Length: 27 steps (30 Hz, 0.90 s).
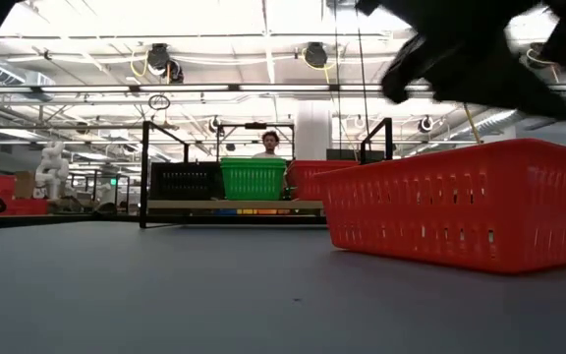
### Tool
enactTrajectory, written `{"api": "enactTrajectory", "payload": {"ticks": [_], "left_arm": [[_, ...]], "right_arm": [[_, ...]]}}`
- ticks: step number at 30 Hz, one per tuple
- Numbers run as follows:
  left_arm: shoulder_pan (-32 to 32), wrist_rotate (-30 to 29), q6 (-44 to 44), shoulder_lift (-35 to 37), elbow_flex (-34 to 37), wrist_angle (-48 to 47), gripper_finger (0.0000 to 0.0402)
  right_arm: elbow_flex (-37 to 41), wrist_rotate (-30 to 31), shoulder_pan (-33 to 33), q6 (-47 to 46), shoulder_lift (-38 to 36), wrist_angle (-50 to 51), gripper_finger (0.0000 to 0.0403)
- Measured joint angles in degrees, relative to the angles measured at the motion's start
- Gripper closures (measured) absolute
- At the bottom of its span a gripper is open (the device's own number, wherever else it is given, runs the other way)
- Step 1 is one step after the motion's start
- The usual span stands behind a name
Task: Stack baskets on shelf by color
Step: Stack the red bin on top of the red bins on the shelf
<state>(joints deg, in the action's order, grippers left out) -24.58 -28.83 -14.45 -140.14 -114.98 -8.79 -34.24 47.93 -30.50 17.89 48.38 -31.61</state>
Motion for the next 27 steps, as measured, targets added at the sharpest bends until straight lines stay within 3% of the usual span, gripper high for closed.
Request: {"api": "enactTrajectory", "payload": {"ticks": [5, 10, 13, 27], "left_arm": [[0.02, -1.86, -9.19, -0.26, 0.13, -6.92, 0.0218], [-0.01, 7.82, -13.84, -0.17, 0.13, -8.59, 0.0218], [-0.11, 9.50, -15.97, -0.17, 0.22, -10.05, 0.0218], [-0.17, 9.28, -9.61, 3.41, 0.26, -12.72, 0.0218]], "right_arm": [[0.00, 0.02, -2.58, 2.21, 0.02, -0.94, 0.0273], [0.00, 0.15, -3.78, 4.30, -0.02, -3.82, 0.0273], [0.00, 0.07, -3.81, 4.69, -0.02, -4.84, 0.0273], [0.00, 0.04, -3.78, 5.47, -0.02, -5.89, 0.0273]]}}
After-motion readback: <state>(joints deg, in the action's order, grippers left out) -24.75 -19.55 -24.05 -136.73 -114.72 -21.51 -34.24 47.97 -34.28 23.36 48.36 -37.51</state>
